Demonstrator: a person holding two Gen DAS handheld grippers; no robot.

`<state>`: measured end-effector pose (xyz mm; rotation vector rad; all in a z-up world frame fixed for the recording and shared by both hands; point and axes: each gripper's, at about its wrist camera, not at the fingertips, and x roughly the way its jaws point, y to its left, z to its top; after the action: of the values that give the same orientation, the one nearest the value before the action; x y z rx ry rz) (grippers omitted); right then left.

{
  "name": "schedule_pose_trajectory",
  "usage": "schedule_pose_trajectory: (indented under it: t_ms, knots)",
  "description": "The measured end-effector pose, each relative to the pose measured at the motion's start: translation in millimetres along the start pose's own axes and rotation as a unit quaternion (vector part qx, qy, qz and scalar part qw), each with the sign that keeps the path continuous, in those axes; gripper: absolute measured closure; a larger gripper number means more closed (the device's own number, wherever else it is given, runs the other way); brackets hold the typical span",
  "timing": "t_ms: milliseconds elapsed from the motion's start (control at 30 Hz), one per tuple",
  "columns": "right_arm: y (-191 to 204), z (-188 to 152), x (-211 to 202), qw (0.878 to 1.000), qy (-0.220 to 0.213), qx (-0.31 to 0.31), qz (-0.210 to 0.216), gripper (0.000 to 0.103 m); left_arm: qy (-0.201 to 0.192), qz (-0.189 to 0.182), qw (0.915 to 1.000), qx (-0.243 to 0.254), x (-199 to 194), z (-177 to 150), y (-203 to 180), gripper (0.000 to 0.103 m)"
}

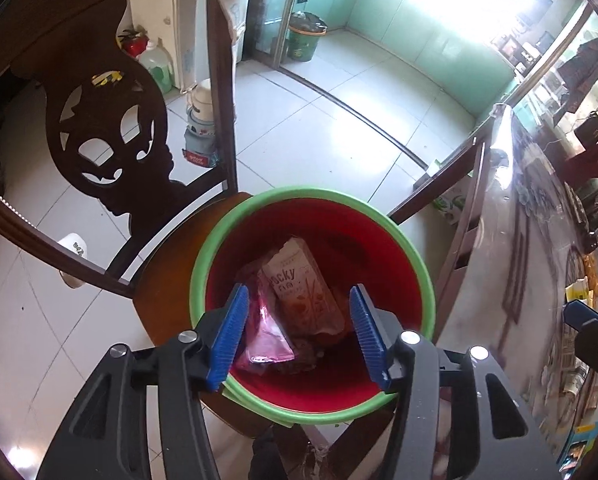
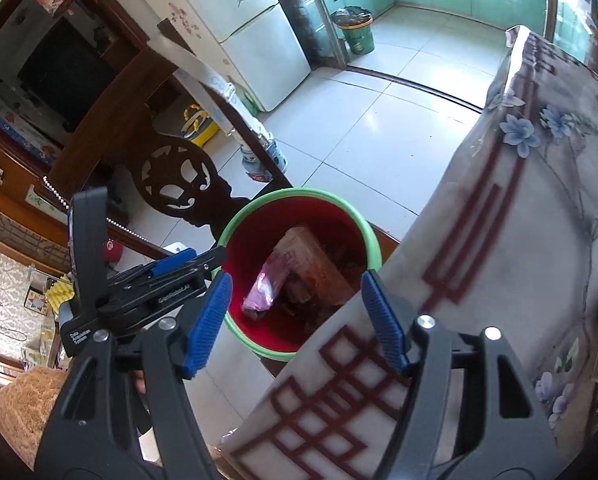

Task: Collect trash
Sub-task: 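Open both grippers to drop the two bags into the red bucket, then grasp the paper cup with the right gripper while the left grasps the white milk carton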

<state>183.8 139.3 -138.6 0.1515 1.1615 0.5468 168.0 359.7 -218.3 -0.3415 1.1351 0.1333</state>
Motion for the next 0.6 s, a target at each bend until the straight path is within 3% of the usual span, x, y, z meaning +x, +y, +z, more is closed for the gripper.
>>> schedule_pose_trajectory:
  t_ms: [600]
  knots:
    - [-32.4, -34.5, -49.2, 0.997, -0.046, 0.044, -0.046, 0.037, -0.008, -0.037, 0.9966, 0.073, -17.6, -19.2, -59.6, 0.047]
